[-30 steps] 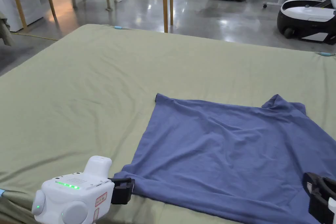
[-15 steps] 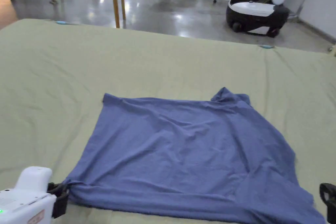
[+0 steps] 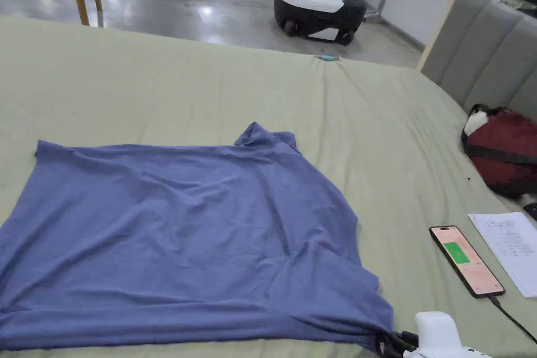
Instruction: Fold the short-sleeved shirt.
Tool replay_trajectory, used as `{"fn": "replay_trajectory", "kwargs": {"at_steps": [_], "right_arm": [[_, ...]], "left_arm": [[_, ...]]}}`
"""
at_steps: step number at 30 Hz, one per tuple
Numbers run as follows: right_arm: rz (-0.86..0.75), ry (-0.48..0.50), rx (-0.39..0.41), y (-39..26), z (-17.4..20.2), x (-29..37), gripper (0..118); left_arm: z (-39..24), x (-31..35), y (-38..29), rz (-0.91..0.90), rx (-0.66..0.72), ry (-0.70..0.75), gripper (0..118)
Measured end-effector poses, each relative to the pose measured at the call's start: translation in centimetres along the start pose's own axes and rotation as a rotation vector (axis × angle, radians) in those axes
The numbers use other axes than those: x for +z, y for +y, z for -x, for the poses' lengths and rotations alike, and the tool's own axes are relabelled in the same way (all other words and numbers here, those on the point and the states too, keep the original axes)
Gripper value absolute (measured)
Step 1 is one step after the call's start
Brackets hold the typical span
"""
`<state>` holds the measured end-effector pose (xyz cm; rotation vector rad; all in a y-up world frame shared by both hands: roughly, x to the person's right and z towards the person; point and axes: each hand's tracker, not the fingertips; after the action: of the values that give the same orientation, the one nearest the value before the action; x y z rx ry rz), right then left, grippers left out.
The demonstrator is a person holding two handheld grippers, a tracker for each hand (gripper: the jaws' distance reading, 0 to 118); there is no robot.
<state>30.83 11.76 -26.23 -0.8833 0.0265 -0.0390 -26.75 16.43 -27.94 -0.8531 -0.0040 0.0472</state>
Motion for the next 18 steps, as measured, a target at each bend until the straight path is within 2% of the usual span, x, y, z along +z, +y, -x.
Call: {"fn": "replay_trajectory", "kwargs": {"at_steps": [6,12,15,18], "right_arm": [[-0.181,0.113,-0.102,2.8,-0.5,4.0,9],[-0.314,0.055,0.011,11.0,1.3,5.5,9],[-0.334,0.015,0.049,15.8,2.6,3.0,9],[-0.287,-0.041,0.093,19.5,3.7,-1.8,9]], "left_arm": [[0.3,1.5,1.6,-0.013,-0.037,0.069,8],[1.5,1.5,8.6,-0.087,-0.034,0.095,7],[1.4,-1.5,12.8,-0.087,-0.061,0.11,7],[1.5,-6.3,16.1,-0.034,-0.056,0.119,7]]}}
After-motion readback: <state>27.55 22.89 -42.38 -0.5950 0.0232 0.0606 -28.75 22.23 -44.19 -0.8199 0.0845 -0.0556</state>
